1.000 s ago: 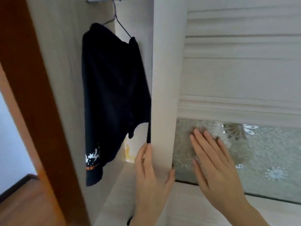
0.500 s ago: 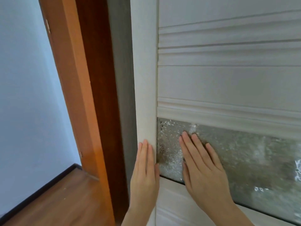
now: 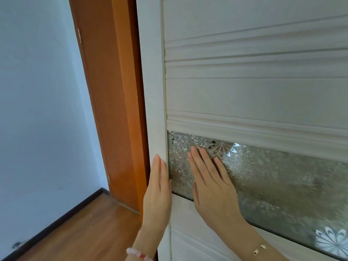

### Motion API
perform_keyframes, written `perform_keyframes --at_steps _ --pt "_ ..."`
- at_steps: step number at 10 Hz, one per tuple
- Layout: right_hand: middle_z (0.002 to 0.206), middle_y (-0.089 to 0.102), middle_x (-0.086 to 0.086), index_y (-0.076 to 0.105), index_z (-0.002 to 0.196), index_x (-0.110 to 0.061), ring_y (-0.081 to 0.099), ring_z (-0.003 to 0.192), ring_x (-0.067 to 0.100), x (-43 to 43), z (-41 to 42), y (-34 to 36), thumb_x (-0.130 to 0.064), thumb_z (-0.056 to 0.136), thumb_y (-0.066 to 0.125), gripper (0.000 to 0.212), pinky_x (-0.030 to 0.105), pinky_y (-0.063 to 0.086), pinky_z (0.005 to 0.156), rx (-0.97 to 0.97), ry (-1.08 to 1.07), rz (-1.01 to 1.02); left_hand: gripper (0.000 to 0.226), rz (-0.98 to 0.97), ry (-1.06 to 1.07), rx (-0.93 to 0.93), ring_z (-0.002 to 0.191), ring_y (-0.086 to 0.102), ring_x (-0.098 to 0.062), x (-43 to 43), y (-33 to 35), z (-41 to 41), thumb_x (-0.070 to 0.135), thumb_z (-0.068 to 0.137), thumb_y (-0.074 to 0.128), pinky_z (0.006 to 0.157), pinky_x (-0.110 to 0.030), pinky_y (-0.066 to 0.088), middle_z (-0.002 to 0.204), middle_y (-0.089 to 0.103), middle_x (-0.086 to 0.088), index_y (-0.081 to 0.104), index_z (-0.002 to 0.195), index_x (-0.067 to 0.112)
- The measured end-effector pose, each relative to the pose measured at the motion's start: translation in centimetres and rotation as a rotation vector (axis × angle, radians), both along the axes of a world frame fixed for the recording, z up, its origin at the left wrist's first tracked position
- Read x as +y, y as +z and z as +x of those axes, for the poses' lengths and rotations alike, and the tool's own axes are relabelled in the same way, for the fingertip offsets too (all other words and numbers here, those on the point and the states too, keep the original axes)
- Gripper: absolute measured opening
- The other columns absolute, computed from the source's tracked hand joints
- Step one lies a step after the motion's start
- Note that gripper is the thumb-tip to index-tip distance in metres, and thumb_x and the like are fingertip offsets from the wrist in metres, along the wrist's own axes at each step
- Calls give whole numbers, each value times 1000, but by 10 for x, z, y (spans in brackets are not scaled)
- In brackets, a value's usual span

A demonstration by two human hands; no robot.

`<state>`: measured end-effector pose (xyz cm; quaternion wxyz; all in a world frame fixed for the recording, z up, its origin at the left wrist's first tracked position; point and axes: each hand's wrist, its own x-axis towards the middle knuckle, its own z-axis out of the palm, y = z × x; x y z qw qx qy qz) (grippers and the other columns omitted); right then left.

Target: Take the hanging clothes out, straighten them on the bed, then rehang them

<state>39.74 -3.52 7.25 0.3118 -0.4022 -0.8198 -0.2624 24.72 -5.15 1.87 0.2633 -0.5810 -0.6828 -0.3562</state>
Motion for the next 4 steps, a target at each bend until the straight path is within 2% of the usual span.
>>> perform_keyframes --at_steps 1,2,3,4 --pt "159 29 7 33 150 -8 22 147 20 -1 -8 1 -20 84 50 69 40 9 120 -13 13 -19 61 59 -39 -76 132 40 -28 -2 3 -3 -3 80 66 100 -38 36 146 37 -24 42 135 -9" --pt "158 32 6 36 149 -9 23 146 19 -8 -6 6 -19 85 45 65 40 13 119 25 64 -79 62 56 -127 -119 131 39 -22 -14 8 -2 2 81 66 100 -35 37 147 38 -18 42 138 -4" --pt "154 39 -1 39 148 -13 30 144 12 -16 4 15 -21 88 41 60 34 22 118 52 225 -199 60 49 -216 -187 134 40 -18 -25 16 -2 16 89 59 104 -23 35 150 34 -5 34 143 9" --pt "131 46 -41 26 143 -51 35 122 -27 -40 41 43 -45 89 35 55 -7 26 98 324 461 -478 46 106 -343 -348 123 38 10 -52 46 8 39 96 45 103 -8 31 135 29 42 30 139 37"
